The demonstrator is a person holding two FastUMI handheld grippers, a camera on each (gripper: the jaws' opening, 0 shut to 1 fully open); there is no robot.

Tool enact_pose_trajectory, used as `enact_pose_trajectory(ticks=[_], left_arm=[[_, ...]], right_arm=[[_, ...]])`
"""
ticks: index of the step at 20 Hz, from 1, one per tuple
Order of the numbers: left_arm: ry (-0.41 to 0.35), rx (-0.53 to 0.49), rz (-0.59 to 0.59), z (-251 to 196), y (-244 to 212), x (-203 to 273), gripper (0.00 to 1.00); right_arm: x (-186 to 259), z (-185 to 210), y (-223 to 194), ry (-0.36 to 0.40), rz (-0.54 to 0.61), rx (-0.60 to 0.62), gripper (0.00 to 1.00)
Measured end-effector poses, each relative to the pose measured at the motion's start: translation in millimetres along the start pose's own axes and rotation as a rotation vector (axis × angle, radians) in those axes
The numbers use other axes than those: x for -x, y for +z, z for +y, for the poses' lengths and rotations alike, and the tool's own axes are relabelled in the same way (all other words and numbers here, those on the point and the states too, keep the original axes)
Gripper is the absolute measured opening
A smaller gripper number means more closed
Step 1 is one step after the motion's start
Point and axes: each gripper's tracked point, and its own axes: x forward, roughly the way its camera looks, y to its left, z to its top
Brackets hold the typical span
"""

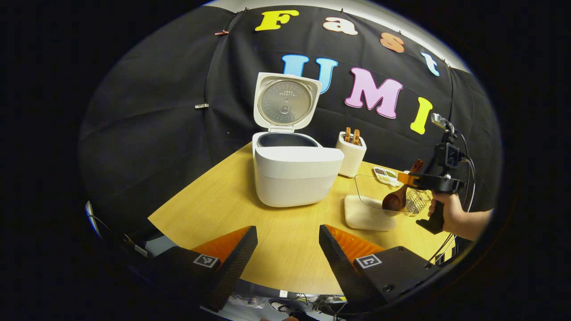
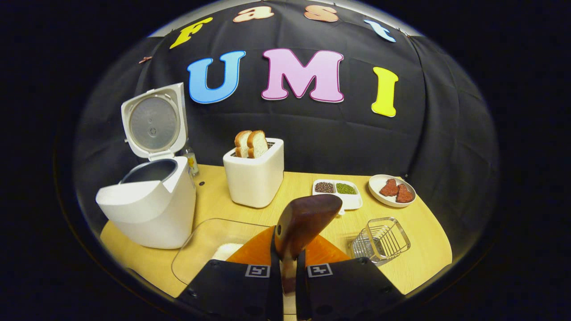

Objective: Close the left gripper, press the button to open the rice cooker; take a wooden spoon from the chopstick holder with the right hand, scoop a spoonful of rice and pour it into the rice cooker, then put the wooden spoon back into the chopstick holder.

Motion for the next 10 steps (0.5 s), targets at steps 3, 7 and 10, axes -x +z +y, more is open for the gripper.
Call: enact_pose_trajectory(ticks=[3, 7, 10], left_arm=[[-0.006, -0.004, 0.001, 1, 1, -4, 0.96], [-0.012, 0.002, -0.003, 2, 3, -9, 0.96], [-0.015, 0.017, -0.002, 3, 5, -10, 0.96]], right_arm=[[5, 18, -5, 0.004, -0.016, 0.008, 0.16], [8, 48, -22, 0.042, 0.072, -0.164, 0.12], [8, 66, -26, 0.084, 0.142, -0.324, 0.16]])
